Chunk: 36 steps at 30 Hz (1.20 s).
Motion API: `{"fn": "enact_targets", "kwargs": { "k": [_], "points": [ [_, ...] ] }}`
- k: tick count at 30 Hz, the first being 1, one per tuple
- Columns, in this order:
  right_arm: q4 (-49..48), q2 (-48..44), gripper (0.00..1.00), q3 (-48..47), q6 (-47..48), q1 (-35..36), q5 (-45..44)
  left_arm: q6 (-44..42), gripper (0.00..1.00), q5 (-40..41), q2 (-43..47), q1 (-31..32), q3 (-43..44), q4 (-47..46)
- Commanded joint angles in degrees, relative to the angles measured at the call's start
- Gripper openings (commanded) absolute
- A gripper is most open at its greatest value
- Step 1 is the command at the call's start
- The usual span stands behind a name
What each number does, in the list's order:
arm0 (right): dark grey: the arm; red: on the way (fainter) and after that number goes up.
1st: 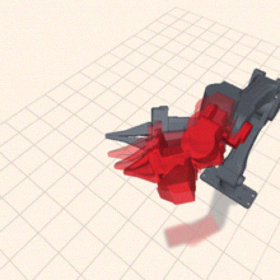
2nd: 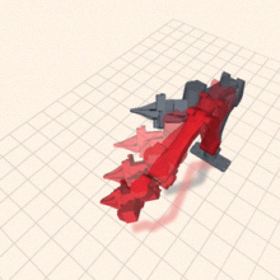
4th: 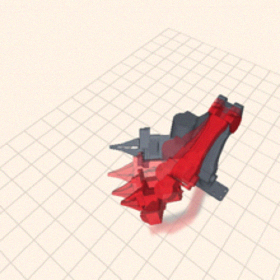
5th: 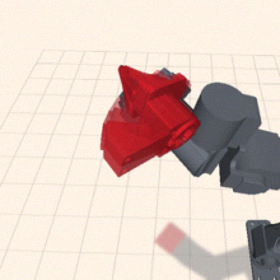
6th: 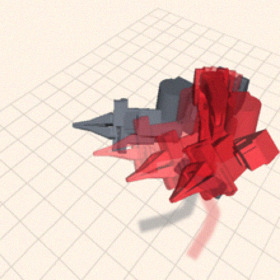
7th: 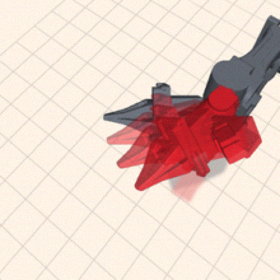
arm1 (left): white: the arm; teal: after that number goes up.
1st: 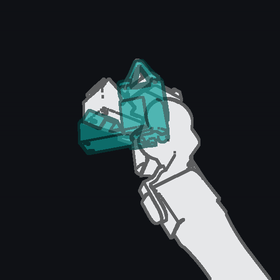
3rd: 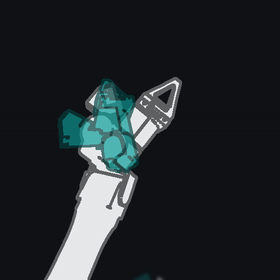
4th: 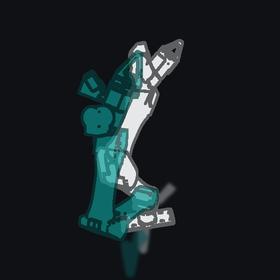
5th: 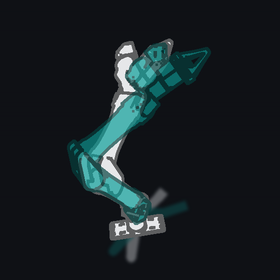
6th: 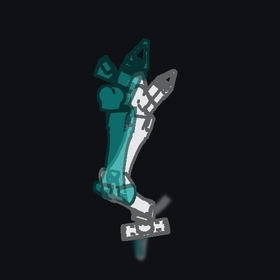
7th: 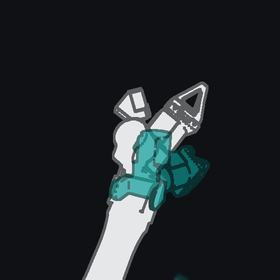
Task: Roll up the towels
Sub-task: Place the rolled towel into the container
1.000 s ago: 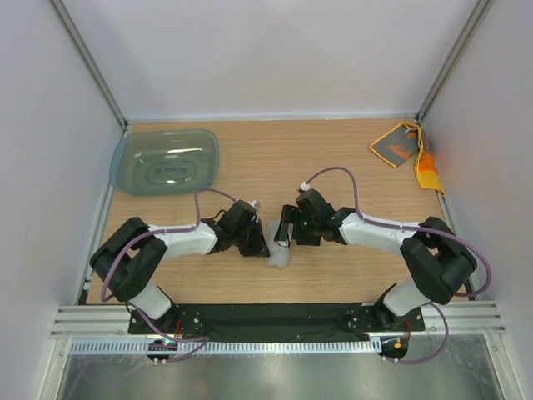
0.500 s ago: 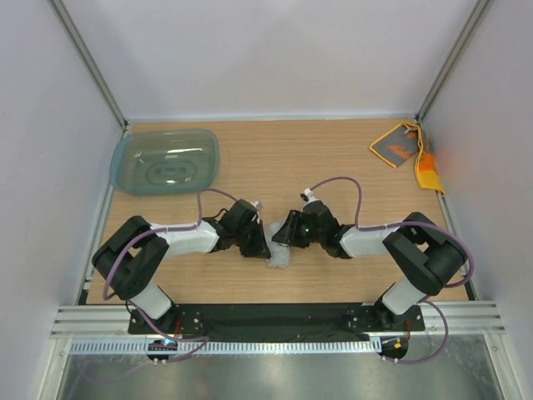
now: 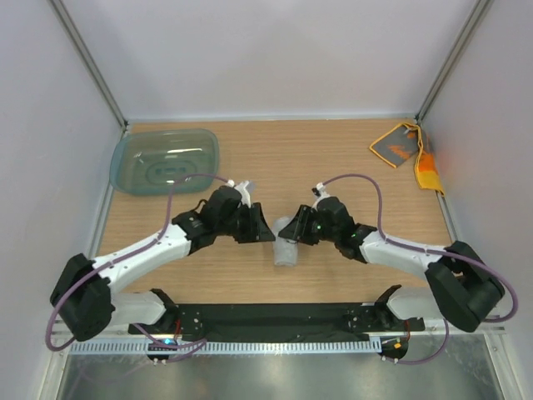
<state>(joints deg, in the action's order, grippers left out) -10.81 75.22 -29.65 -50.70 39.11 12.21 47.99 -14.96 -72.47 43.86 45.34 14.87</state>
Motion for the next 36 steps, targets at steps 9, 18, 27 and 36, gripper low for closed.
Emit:
{"fn": "enact_targets", "kwargs": {
  "k": [9,18,27,36],
  "points": [
    [13.5,-16.9,0.22,-15.0,-1.3,1.1,1.2,0.5,0.50,-5.6,8.1,-0.3,3.1,-4.9],
    [6.8,-19.2,0.22,-15.5,-10.1,1.2,9.2,1.4,0.51,-5.2,14.7,-0.4,-0.6,-9.3],
    [-9.8,-16.3,0.24,-12.7,-22.7,1.6,18.1,0.7,0.54,-6.6,18.8,-0.3,-2.5,-11.8],
    [-17.2,-14.3,0.24,-14.9,-29.3,1.7,21.6,-1.0,0.56,-4.6,20.6,-0.4,-2.4,-8.7]
  ]
}}
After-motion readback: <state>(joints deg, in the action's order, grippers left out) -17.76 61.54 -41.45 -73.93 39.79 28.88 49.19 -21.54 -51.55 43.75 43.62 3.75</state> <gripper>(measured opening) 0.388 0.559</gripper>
